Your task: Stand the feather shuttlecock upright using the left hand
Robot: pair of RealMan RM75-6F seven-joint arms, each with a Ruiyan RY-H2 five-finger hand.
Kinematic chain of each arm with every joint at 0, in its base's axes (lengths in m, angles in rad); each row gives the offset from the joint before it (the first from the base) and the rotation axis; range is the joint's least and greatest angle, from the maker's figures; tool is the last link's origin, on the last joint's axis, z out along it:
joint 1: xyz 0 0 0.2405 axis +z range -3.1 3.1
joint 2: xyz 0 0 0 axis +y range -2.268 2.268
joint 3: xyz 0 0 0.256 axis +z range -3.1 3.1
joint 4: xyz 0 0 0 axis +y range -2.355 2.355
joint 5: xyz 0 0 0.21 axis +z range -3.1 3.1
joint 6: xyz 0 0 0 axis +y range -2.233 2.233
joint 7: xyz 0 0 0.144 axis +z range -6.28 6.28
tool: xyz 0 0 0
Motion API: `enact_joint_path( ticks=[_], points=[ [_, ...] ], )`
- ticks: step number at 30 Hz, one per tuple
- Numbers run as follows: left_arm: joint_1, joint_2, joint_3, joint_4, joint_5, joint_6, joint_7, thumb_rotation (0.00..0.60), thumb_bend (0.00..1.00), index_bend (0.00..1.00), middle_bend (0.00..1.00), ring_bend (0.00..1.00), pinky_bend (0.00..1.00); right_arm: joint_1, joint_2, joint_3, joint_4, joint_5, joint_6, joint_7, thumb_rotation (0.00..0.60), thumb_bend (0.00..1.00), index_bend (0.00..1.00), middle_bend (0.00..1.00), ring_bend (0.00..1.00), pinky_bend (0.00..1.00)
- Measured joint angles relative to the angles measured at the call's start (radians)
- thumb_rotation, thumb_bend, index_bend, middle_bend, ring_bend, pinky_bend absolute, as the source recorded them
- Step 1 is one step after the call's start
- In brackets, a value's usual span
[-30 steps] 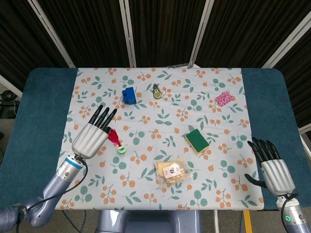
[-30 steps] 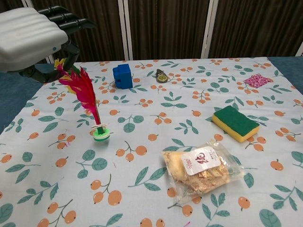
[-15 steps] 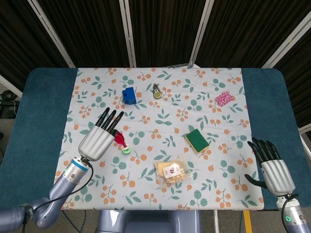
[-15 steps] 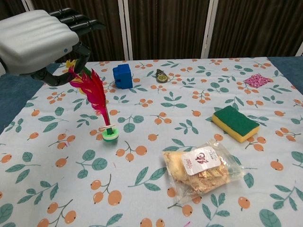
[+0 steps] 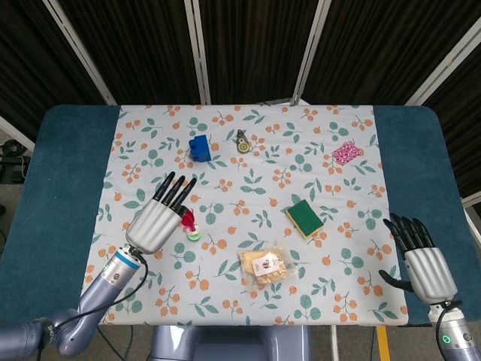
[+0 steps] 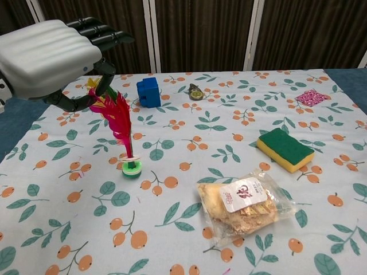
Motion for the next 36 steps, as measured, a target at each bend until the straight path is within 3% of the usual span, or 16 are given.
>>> enact_joint_path(
  ticks=[3, 7, 11, 19, 24, 31, 36],
  points=[
    [-0.001, 0.0, 0.006, 0.0, 0.009, -0.001, -0.004, 0.6, 0.37, 0.5, 0.0, 0.0, 0.02, -0.001, 0.0, 0.0, 0.0, -0.001, 0.002, 0.002, 0.6, 0.08, 0.04, 0.0, 0.0, 0.0],
    [-0.003, 0.002, 0.009, 0.0, 0.018, -0.001, -0.008, 0.6, 0.28, 0.27, 0.0, 0.0, 0.01, -0.001, 0.0, 0.0, 0.001, -0.001, 0.003, 0.002, 0.6, 0.08, 0.04, 0.0, 0.0, 0.0],
    [-0.004, 0.008, 0.01, -0.006, 0.023, -0.001, -0.021, 0.6, 0.25, 0.15, 0.0, 0.0, 0.0, -0.001, -0.001, 0.0, 0.002, -0.002, 0.002, 0.0, 0.6, 0.08, 0.04, 0.0, 0.0, 0.0],
    [-0.001, 0.02, -0.009, -0.041, 0.035, 0.028, -0.047, 0.6, 0.23, 0.12, 0.0, 0.0, 0.0, -0.001, 0.0, 0.001, 0.004, 0.0, 0.003, 0.0, 0.6, 0.08, 0.04, 0.0, 0.0, 0.0],
    [0.026, 0.073, -0.03, -0.105, 0.045, 0.09, -0.105, 0.6, 0.19, 0.12, 0.0, 0.0, 0.0, -0.001, 0.0, 0.002, 0.007, 0.001, 0.003, 0.0, 0.6, 0.08, 0.04, 0.0, 0.0, 0.0],
    [0.138, 0.208, -0.021, -0.175, 0.068, 0.225, -0.264, 0.6, 0.17, 0.11, 0.0, 0.0, 0.0, -0.002, -0.002, 0.0, 0.006, -0.003, 0.003, -0.018, 0.6, 0.08, 0.04, 0.0, 0.0, 0.0],
    [0.247, 0.273, 0.021, -0.178, 0.066, 0.306, -0.389, 0.6, 0.14, 0.04, 0.0, 0.0, 0.0, -0.003, -0.009, 0.004, 0.01, 0.002, 0.005, -0.049, 0.6, 0.08, 0.04, 0.0, 0.0, 0.0]
  ],
)
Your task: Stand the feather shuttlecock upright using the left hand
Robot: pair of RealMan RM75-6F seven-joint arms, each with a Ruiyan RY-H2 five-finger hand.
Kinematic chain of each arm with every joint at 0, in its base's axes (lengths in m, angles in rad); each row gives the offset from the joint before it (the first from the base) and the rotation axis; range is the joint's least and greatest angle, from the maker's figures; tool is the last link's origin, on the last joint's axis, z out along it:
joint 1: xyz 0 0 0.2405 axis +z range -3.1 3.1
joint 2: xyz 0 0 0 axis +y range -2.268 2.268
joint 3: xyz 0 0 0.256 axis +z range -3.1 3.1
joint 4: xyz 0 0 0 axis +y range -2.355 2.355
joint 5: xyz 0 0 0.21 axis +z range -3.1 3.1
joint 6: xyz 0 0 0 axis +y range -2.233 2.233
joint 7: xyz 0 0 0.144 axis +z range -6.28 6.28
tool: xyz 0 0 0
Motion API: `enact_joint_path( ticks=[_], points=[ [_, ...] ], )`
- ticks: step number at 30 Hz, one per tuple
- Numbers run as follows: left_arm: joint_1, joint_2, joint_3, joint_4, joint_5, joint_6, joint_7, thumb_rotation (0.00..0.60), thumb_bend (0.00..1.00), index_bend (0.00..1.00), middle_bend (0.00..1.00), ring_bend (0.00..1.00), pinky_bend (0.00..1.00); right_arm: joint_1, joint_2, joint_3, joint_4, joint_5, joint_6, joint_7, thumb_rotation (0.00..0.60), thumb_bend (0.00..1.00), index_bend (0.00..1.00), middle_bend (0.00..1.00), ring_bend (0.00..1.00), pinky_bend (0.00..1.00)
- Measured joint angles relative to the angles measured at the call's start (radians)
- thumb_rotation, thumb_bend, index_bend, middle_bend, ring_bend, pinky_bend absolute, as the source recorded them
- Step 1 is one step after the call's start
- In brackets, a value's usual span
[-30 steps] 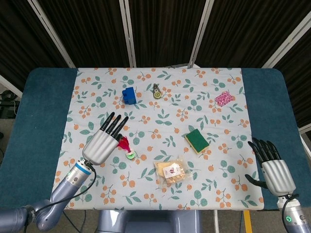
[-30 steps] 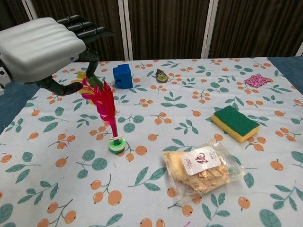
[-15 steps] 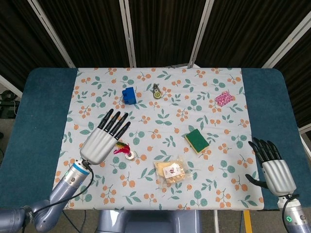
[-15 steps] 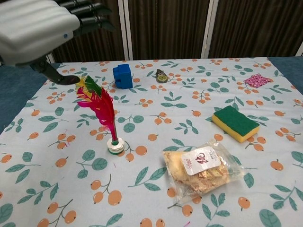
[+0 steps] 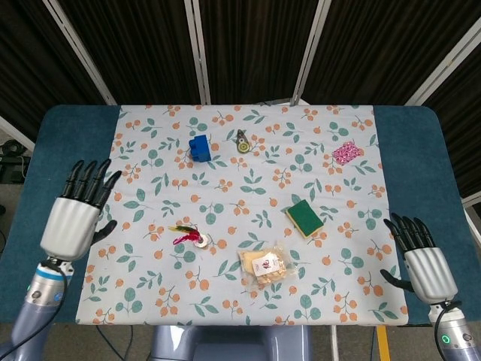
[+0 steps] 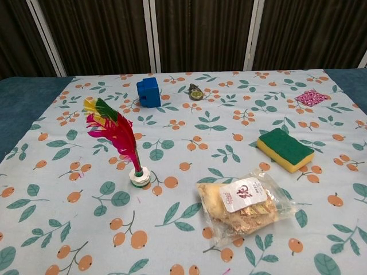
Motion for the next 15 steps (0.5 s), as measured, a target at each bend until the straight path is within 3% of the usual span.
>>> enact_joint_path(
  ticks=[7, 15],
  points=[
    [0.159, 0.044, 0.089, 0.082, -0.011, 0.108, -0.215, 0.6, 0.04, 0.0, 0.0, 0.0, 0.0, -0.001, -0.012, 0.006, 0.003, 0.003, 0.003, -0.04, 0.6, 0.08, 0.0, 0.0, 0.0, 0.0],
    [0.31, 0.053, 0.177, 0.267, -0.006, 0.177, -0.37, 0.6, 0.04, 0.0, 0.0, 0.0, 0.0, -0.001, -0.021, 0.003, 0.013, -0.009, 0.01, -0.055, 0.6, 0.07, 0.0, 0.0, 0.0, 0.0]
  ],
)
